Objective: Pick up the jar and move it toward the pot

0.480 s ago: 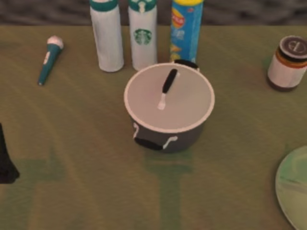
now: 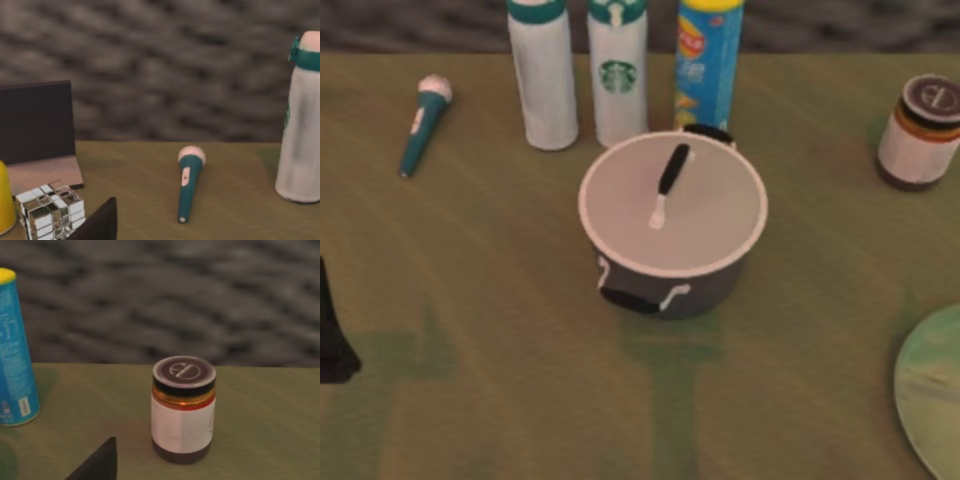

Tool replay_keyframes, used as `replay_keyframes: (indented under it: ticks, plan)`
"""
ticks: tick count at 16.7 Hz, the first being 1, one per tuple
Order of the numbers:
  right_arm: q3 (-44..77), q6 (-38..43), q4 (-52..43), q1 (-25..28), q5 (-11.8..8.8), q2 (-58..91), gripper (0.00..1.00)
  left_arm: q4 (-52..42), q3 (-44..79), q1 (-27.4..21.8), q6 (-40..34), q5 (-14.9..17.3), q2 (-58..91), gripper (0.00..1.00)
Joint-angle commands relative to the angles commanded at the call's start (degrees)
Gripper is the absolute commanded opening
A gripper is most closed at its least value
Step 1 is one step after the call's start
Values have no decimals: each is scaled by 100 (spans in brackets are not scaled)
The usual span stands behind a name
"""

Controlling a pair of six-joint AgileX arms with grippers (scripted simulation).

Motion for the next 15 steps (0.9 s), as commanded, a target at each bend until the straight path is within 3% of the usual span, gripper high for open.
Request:
replay_keyframes:
  ticks: [6,15]
  plan:
    - [2636,-92,-1540,-85,17,2675,100,0,0,0,0,0,0,100]
    - [7874,-468,-4544,-191,56,8157,100,0,0,0,0,0,0,100]
